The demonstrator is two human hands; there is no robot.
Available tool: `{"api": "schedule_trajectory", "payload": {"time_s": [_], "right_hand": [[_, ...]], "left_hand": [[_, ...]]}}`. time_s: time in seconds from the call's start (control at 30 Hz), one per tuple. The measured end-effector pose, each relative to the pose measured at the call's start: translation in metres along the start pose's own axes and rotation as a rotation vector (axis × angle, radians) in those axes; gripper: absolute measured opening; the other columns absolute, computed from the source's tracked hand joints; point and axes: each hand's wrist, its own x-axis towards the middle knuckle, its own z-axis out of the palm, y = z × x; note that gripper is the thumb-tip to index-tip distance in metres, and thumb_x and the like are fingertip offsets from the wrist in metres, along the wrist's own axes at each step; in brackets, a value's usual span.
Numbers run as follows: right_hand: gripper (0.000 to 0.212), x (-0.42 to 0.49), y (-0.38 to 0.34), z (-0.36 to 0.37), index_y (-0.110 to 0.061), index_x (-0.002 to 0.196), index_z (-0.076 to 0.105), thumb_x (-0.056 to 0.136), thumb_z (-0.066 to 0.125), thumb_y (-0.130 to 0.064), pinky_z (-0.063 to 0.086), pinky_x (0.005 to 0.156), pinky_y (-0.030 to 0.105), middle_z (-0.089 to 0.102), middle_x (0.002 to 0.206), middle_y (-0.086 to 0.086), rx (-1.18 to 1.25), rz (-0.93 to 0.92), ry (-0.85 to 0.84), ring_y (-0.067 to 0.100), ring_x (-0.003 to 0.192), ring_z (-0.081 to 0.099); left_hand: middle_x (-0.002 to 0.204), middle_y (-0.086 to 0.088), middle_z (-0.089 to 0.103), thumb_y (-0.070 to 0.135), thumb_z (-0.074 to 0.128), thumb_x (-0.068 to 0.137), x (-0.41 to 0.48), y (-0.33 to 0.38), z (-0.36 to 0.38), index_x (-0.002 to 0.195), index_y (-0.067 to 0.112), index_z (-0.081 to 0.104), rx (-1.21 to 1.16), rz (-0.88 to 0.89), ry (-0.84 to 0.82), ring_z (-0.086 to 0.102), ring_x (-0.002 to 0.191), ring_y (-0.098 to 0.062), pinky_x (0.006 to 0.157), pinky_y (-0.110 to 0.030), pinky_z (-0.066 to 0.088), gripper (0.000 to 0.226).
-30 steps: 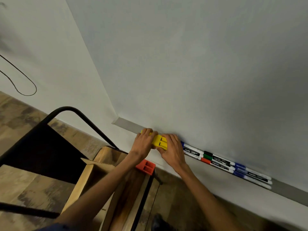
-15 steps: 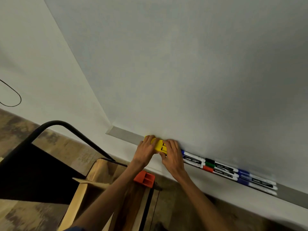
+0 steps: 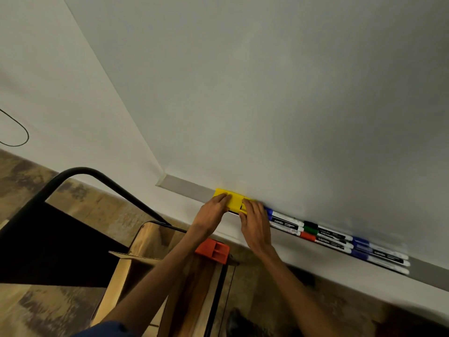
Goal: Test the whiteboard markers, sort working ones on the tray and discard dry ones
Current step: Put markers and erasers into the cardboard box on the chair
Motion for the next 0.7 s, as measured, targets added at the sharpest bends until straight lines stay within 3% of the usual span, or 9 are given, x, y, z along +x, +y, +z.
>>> {"api": "schedule_trajectory", "payload": {"time_s": [0.1, 0.2, 0.33, 0.47, 0.57, 0.7], "right_hand": [[0.031, -0.002, -0.006, -0.005, -0.011, 0.116, 0.061, 0.088, 0.065, -0.022, 0.05, 0.091, 0.04, 0.062, 0.114, 0.007, 0.045, 0.001, 0.042, 0.025, 0.108, 0.056], [0.022, -0.013, -0.023, -0.01, -0.017, 0.109, 0.061, 0.092, 0.056, -0.029, 0.046, 0.088, 0.031, 0.061, 0.107, 0.0, 0.185, -0.048, 0.047, 0.018, 0.103, 0.054], [0.041, -0.033, -0.045, 0.003, -0.021, 0.111, 0.061, 0.082, 0.058, -0.049, 0.043, 0.085, 0.03, 0.06, 0.11, -0.004, 0.255, -0.113, -0.242, 0.016, 0.103, 0.053], [0.071, -0.057, -0.049, 0.023, -0.025, 0.125, 0.051, 0.069, 0.065, -0.065, 0.037, 0.091, 0.032, 0.053, 0.123, -0.004, 0.152, -0.084, -0.543, 0.017, 0.112, 0.047], [0.071, -0.071, -0.042, 0.031, -0.026, 0.127, 0.047, 0.068, 0.07, -0.057, 0.037, 0.089, 0.03, 0.051, 0.123, -0.003, 0.145, -0.042, -0.596, 0.017, 0.109, 0.046], [0.053, -0.08, -0.037, 0.036, -0.021, 0.124, 0.051, 0.076, 0.068, -0.037, 0.044, 0.088, 0.03, 0.054, 0.12, 0.001, 0.221, 0.02, -0.562, 0.018, 0.106, 0.05]], "left_hand": [[0.139, -0.007, 0.048, 0.007, 0.059, 0.089, -0.007, -0.003, -0.008, 0.134, 0.013, 0.049, -0.051, 0.035, 0.067, 0.053, 0.117, -0.03, 0.087, -0.043, 0.049, 0.046], [0.124, -0.003, 0.05, -0.005, 0.057, 0.078, -0.023, -0.016, -0.018, 0.116, 0.016, 0.054, -0.057, 0.035, 0.08, 0.056, 0.106, -0.026, 0.075, -0.041, 0.052, 0.044], [0.131, -0.001, 0.046, 0.01, 0.074, 0.072, -0.04, -0.04, -0.026, 0.127, 0.025, 0.047, 0.218, 0.046, -0.387, 0.045, 0.122, -0.021, 0.089, -0.039, 0.05, 0.063], [0.137, -0.007, 0.044, 0.019, 0.081, 0.072, -0.044, -0.043, -0.018, 0.136, 0.023, 0.042, 0.348, 0.024, -0.621, 0.043, 0.127, -0.025, 0.099, -0.041, 0.043, 0.075], [0.136, -0.009, 0.045, 0.015, 0.078, 0.074, -0.045, -0.043, -0.018, 0.136, 0.019, 0.042, 0.376, 0.022, -0.673, 0.044, 0.126, -0.026, 0.099, -0.041, 0.041, 0.071], [0.131, -0.011, 0.049, 0.016, 0.076, 0.077, -0.049, -0.04, -0.017, 0.13, 0.014, 0.046, 0.433, 0.047, -0.643, 0.048, 0.121, -0.028, 0.094, -0.04, 0.043, 0.06]]}}
